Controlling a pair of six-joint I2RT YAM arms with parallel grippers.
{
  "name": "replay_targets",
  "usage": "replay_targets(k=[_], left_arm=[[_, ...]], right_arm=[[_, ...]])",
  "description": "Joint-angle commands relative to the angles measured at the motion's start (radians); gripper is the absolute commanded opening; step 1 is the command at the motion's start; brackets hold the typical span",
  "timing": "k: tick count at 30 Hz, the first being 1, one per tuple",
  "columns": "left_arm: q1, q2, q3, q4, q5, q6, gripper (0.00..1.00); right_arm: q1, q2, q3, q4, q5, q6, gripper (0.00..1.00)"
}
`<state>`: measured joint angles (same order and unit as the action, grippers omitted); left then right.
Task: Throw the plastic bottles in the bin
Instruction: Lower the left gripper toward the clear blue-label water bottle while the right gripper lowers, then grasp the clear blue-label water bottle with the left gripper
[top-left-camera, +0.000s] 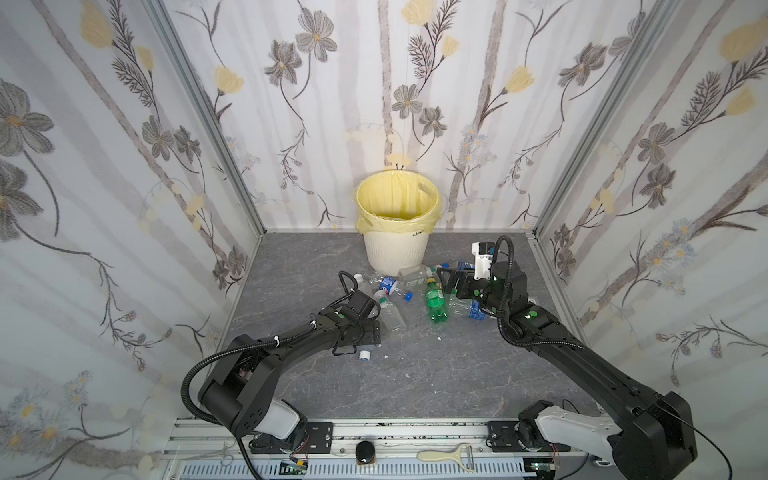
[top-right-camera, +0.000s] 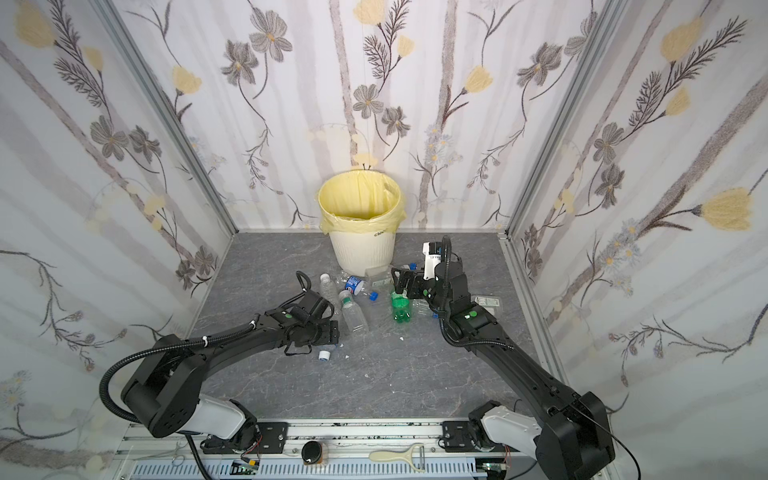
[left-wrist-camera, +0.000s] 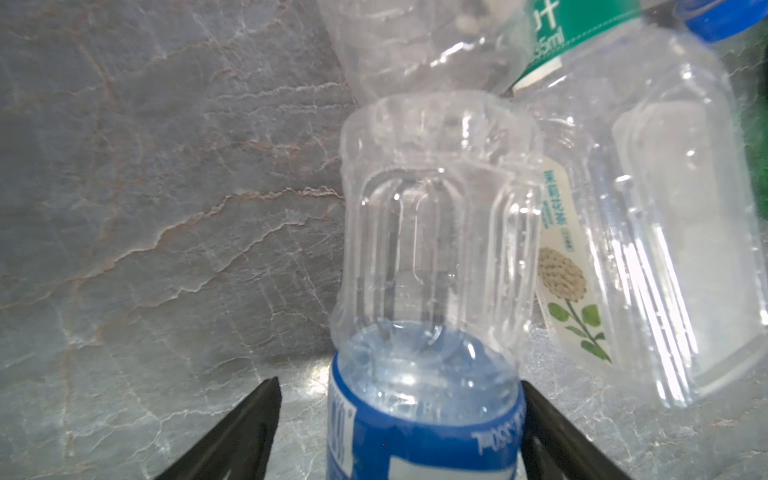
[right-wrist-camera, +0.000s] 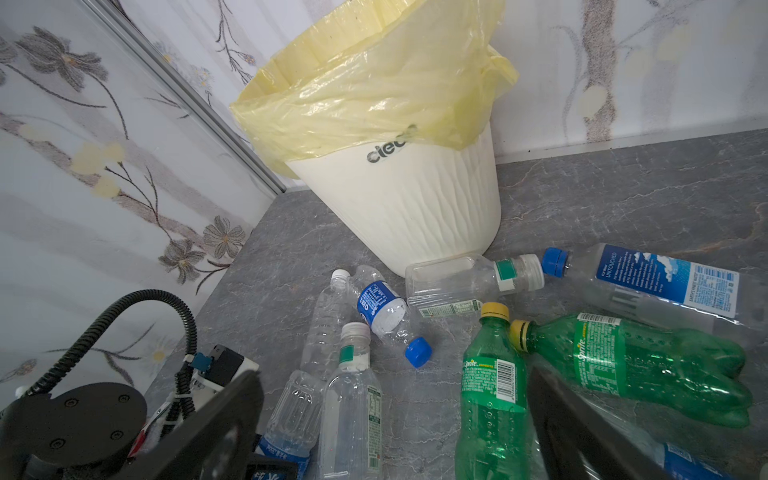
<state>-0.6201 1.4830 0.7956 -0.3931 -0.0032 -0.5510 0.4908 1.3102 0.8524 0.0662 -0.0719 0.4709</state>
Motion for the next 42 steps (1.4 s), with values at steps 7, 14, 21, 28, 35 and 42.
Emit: replay_targets(k=[7,14,21,28,35,42], left_arm=[[-0.005,0.019,-0.009,0.013,-0.012,0.012,0.73],[-0.009,-0.014,-0.018,0.012,-0.010,0.011,0.67],[-0.010,-0.065,-0.012,0.011,-0.017,0.022,0.66],[-0.014,-0.160,0.030,0.013,-0.022,0.057,0.67],[-0.061,-0.213,0.129,0.026,-0.035,0.119,0.69],[-0.125,-0.220,0.185,0.095,-0.049,0.168,0.67]], right_arm=[[0.001,0.011,-0.016,0.058,-0.006,0.032,1.00],[0.001,0.023,-0.019,0.070,-0.025,0.053,1.00],[0.002,0.038,-0.014,0.083,-0.051,0.077,1.00],[0.003,0.050,-0.006,0.086,-0.067,0.094,1.00],[0.002,0.072,0.002,0.128,-0.128,0.161,1.00],[0.003,0.094,0.053,0.129,-0.189,0.227,1.00]])
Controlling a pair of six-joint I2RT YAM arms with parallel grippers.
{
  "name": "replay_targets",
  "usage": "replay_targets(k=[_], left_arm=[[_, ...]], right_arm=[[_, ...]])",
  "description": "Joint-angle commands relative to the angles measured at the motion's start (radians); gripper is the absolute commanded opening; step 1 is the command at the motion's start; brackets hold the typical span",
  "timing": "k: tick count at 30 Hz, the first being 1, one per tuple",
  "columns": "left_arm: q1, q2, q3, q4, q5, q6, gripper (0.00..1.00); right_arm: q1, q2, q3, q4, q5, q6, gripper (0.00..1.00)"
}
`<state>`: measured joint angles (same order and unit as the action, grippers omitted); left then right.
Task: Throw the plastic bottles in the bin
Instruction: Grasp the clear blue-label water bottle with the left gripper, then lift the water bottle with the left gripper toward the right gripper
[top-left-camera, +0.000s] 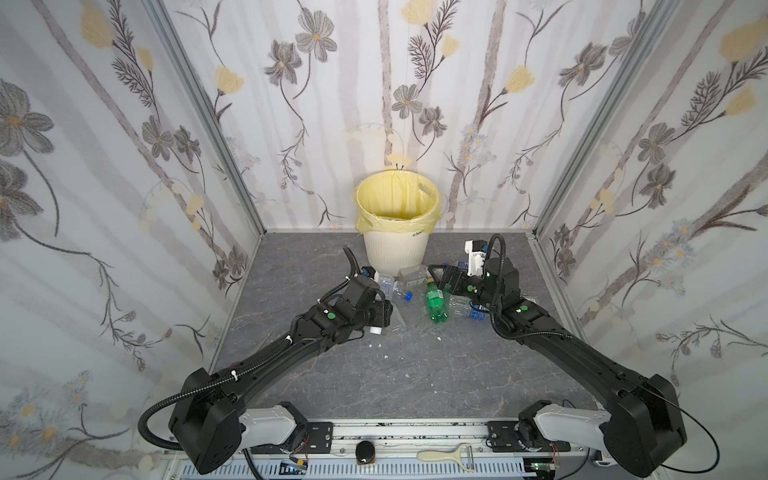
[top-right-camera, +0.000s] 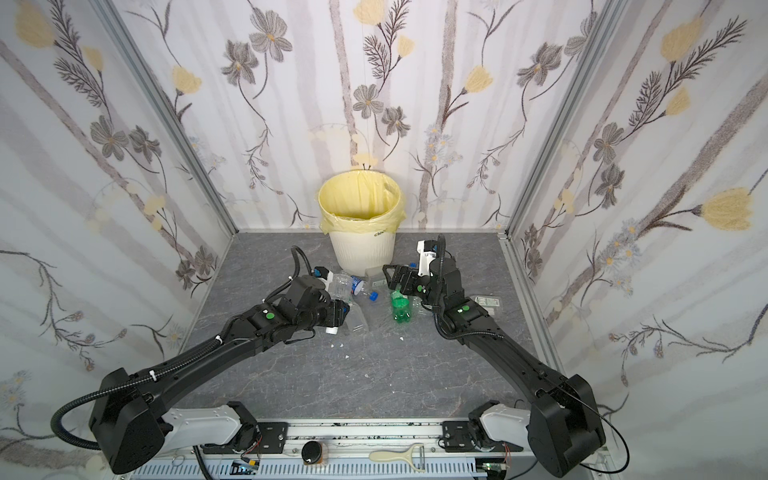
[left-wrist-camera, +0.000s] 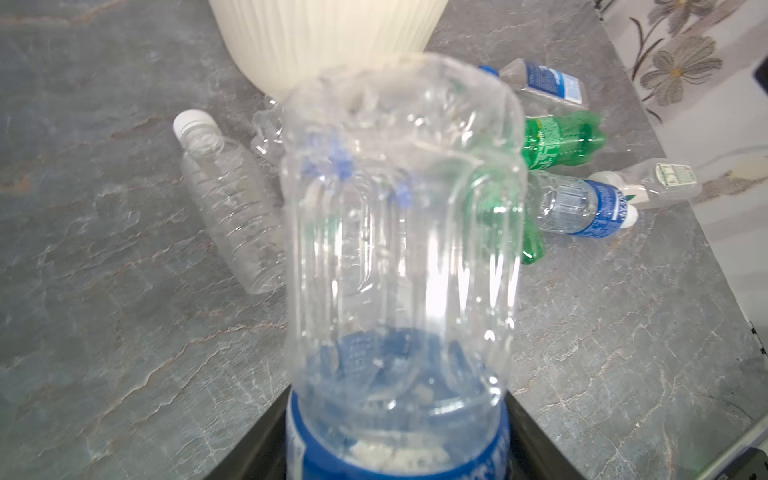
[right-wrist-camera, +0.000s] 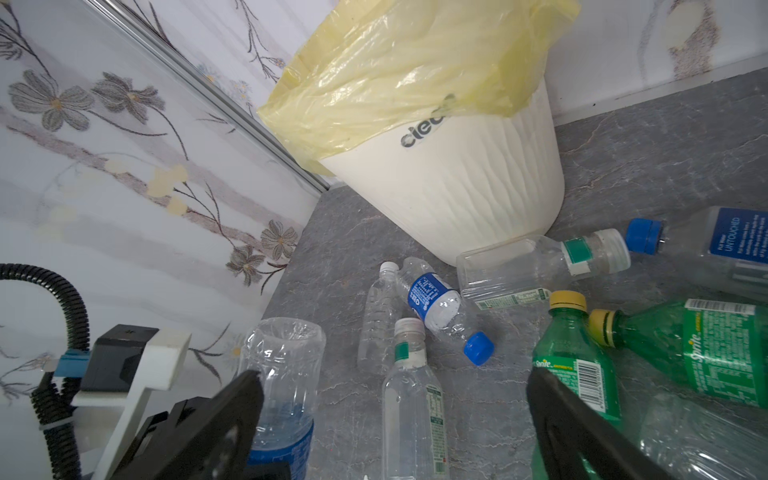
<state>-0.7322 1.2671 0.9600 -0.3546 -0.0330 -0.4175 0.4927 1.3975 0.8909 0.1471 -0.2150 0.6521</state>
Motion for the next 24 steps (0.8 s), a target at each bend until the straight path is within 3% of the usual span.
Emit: replay_targets(k=[1,13,24], left_arm=[[-0.021,-0.004,0.030,0.066,-0.017,0.040,0.67],[-0.095,0.044,0.117,0.142,-0.029,0.088,0.68],[-0.141,0.060,0.144,0.178,-0.044,0.112,0.67]], right_arm=[[0.001,0.007,0.017,0.058,-0.059,0.056,1.00],[0.019,0.017,0.040,0.092,-0.124,0.106,0.99],[0.045,0.062,0.058,0.141,-0.174,0.143,0.91]])
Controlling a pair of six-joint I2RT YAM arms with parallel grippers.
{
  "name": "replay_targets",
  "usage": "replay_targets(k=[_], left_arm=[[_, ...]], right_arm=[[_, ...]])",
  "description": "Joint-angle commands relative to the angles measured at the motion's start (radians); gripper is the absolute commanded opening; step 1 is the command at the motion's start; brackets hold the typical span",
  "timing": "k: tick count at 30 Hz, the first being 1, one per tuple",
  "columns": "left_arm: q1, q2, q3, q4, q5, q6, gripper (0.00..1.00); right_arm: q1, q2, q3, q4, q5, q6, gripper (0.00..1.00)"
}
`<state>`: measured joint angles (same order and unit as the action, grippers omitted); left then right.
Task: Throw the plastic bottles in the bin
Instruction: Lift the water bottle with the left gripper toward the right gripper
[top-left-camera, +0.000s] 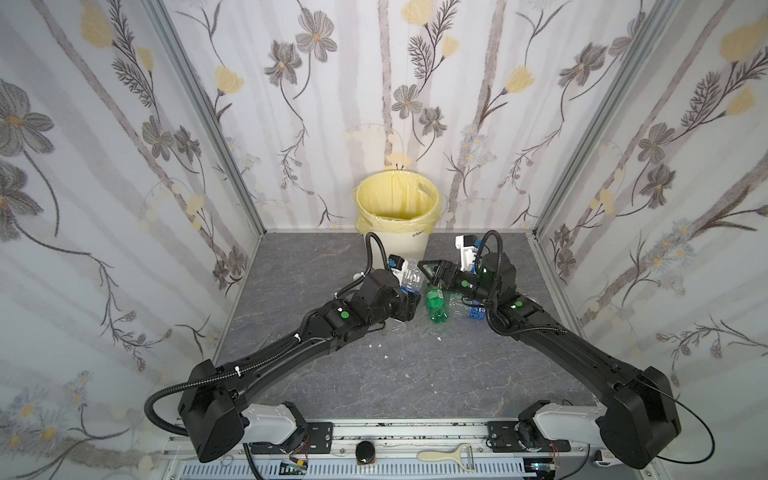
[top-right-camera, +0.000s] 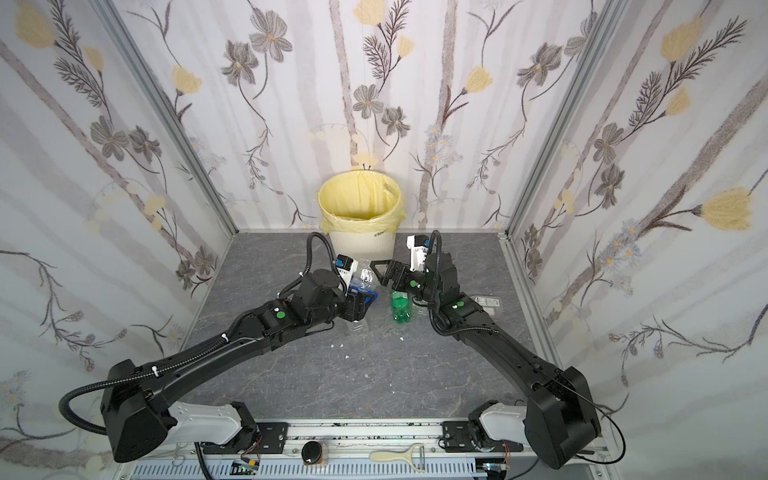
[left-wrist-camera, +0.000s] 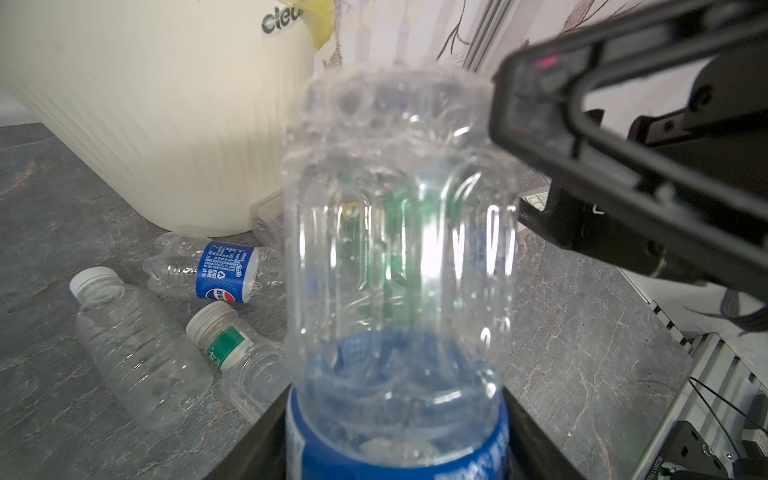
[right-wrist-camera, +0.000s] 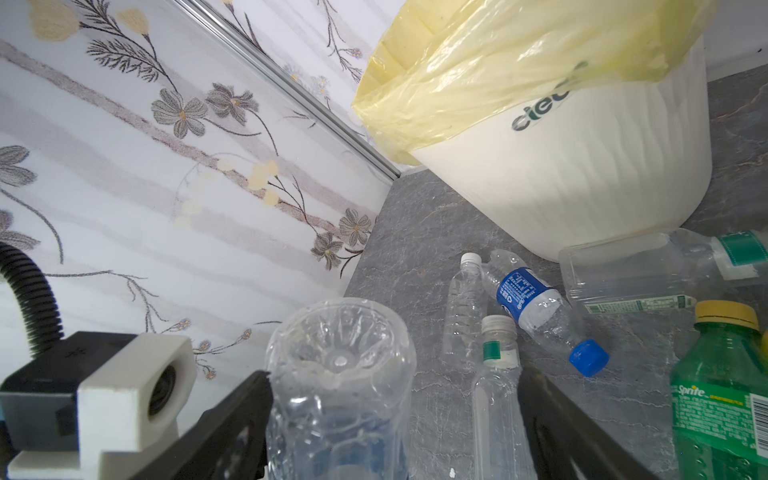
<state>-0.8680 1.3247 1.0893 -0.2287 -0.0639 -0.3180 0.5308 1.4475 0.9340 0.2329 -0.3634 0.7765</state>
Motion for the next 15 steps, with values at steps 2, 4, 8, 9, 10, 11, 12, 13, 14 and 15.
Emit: replay_targets(k=[2,4,8,9,10,11,12,13,14,15], left_arm=[[-0.009,0.003,0.013,0.057,-0.011,0.013,0.67],[-0.011,0.005,0.014,0.059,-0.014,0.013,0.67],[-0.015,0.005,0.014,0.063,-0.022,0.015,0.67],[-0.015,0.007,0.014,0.064,-0.023,0.016,0.67],[-0.014,0.006,0.014,0.065,-0.026,0.016,0.67],[-0.014,0.007,0.013,0.065,-0.029,0.017,0.67],[-0.015,0.008,0.014,0.065,-0.032,0.019,0.67],[-0.014,0.011,0.015,0.064,-0.034,0.019,0.67],[-0.014,0.011,0.015,0.066,-0.034,0.019,0.68],[-0.014,0.012,0.015,0.066,-0.034,0.019,0.67]], right_arm=[[0.014,0.022,0.022,0.058,-0.029,0.020,0.90],[0.019,0.027,0.026,0.062,-0.031,0.023,0.88],[0.027,0.033,0.026,0.071,-0.037,0.029,0.83],[0.029,0.034,0.027,0.071,-0.037,0.030,0.82],[0.029,0.036,0.026,0.072,-0.037,0.031,0.80],[0.031,0.036,0.026,0.073,-0.037,0.032,0.78],[0.033,0.037,0.023,0.074,-0.040,0.032,0.77],[0.036,0.039,0.023,0.075,-0.041,0.033,0.77],[0.037,0.040,0.024,0.074,-0.042,0.033,0.77],[0.040,0.040,0.024,0.074,-0.042,0.033,0.76]])
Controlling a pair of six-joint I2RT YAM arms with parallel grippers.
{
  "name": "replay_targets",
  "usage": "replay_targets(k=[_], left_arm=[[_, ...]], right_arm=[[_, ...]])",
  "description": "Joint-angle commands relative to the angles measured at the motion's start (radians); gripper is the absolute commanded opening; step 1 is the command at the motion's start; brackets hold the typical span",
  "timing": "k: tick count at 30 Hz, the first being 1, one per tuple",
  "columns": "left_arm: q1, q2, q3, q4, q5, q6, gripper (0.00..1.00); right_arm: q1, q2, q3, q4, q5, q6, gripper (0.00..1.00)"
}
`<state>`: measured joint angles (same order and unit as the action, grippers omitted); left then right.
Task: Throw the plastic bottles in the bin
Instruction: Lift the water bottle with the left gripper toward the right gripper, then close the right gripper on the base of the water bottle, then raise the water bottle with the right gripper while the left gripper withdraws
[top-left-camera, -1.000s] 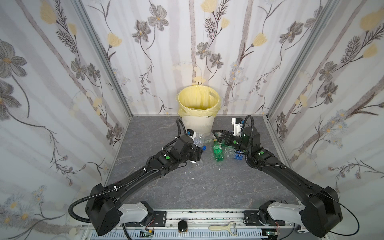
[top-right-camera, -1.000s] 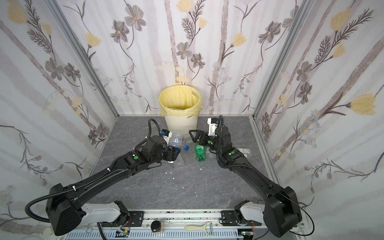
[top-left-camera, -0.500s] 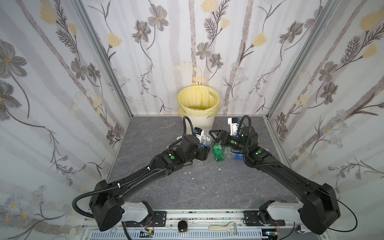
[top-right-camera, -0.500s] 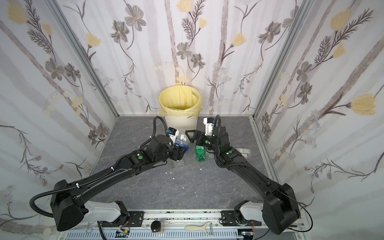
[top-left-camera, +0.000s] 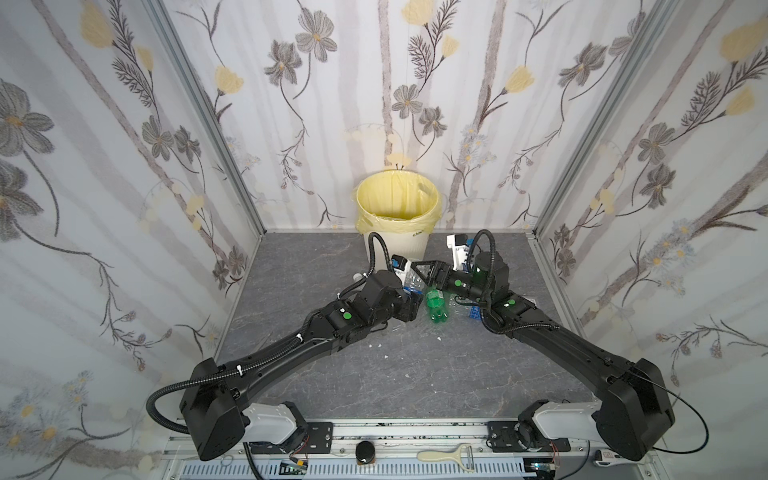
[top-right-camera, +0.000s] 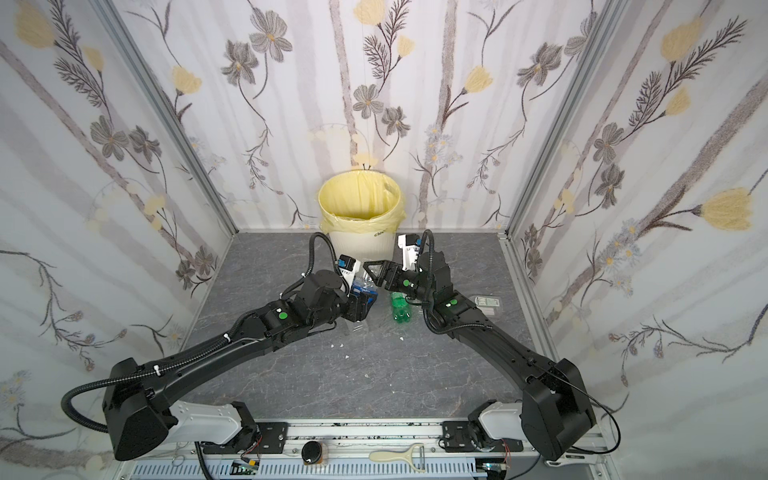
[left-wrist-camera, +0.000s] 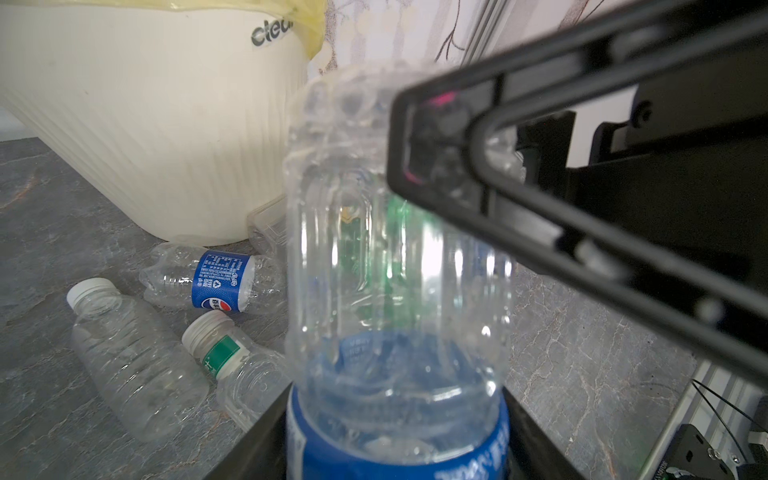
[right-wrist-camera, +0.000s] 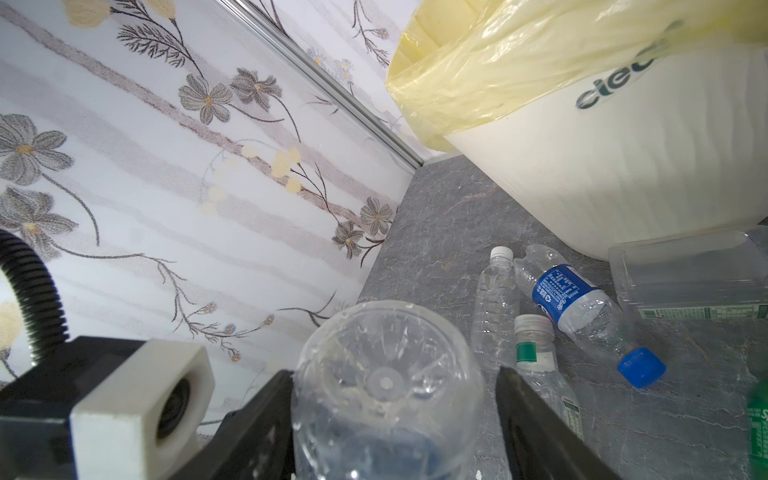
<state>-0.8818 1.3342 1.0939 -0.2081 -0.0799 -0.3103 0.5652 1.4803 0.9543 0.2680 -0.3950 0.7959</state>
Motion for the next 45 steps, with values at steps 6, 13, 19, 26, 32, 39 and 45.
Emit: replay_targets(k=[6,13,19,26,32,39,45], left_arm=[[-0.002,0.003,0.012,0.049,-0.026,0.014,0.68],[-0.001,-0.001,0.006,0.050,-0.032,0.014,0.69],[-0.002,-0.007,-0.003,0.050,-0.038,0.011,0.72],[-0.002,-0.007,-0.008,0.049,-0.047,0.016,0.78],[-0.002,-0.024,-0.017,0.047,-0.059,0.025,0.92],[-0.003,-0.045,-0.007,0.044,-0.077,0.047,1.00],[-0.001,-0.036,0.048,0.045,-0.120,0.091,1.00]], right_arm=[[0.010,0.011,-0.003,0.040,-0.006,0.016,0.69],[0.013,0.018,-0.003,0.046,-0.005,0.017,0.61],[0.013,0.017,-0.003,0.050,0.002,0.020,0.56],[0.013,0.014,-0.001,0.050,0.024,0.021,0.55],[-0.006,0.027,0.055,0.000,0.056,-0.023,0.55],[-0.068,0.062,0.166,-0.035,0.099,-0.063,0.54],[-0.125,0.083,0.289,-0.064,0.157,-0.095,0.53]])
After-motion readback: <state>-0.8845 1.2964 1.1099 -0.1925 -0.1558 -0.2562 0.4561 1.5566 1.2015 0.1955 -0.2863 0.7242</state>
